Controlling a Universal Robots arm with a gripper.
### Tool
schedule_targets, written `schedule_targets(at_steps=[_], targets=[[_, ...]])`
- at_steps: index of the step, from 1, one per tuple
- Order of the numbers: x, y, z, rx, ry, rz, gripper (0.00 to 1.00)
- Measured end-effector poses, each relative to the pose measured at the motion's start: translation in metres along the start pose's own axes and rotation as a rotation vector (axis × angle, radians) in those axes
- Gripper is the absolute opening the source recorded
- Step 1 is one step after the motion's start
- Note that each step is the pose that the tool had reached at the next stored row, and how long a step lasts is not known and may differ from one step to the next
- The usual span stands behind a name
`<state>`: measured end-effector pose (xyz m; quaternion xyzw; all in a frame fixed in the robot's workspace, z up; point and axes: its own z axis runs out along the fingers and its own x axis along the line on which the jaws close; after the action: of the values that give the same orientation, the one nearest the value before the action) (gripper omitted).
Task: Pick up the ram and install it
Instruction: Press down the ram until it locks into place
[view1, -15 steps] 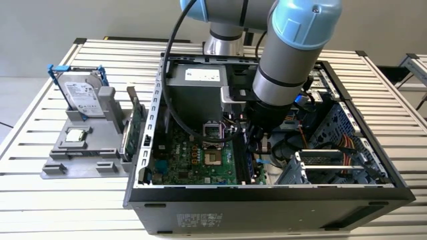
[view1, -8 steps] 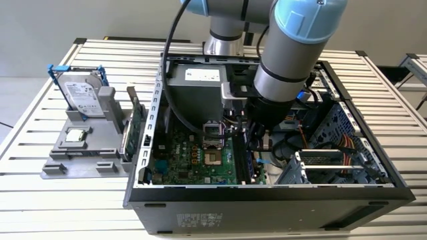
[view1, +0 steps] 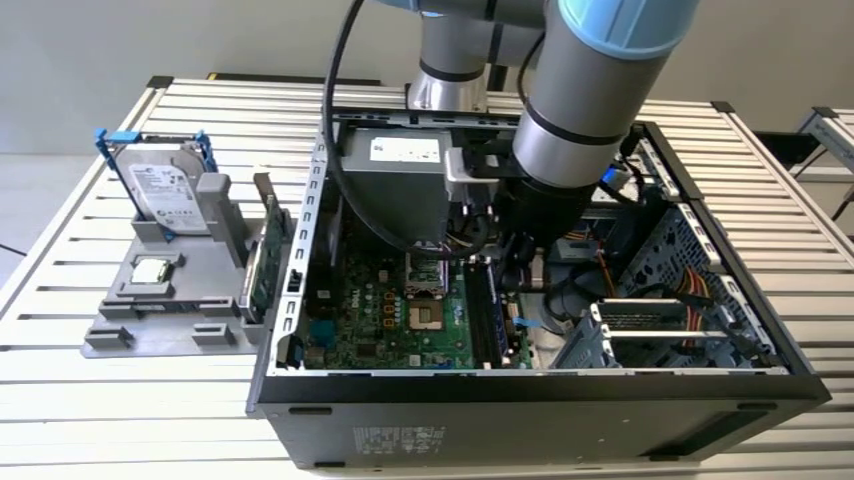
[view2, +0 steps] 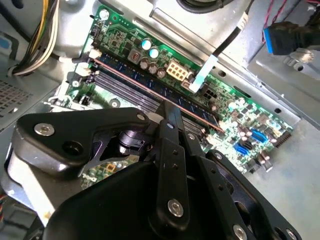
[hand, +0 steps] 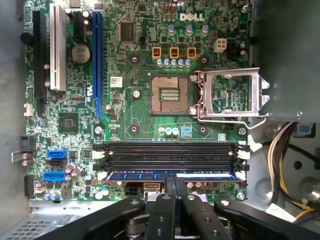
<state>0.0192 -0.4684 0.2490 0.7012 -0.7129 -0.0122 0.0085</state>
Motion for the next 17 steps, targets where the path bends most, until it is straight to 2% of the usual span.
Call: schedule_targets(at_steps=[6,11,17], targets=[[0.0,0.0002,-0.0088,0.0,0.0,0.0,0.0],[-0.0001,0.0004,-0.0138,0.0,0.0,0.0,0.0],[-0.0001,0.0007,-0.0241,0.0,0.0001,0.0,0.0]])
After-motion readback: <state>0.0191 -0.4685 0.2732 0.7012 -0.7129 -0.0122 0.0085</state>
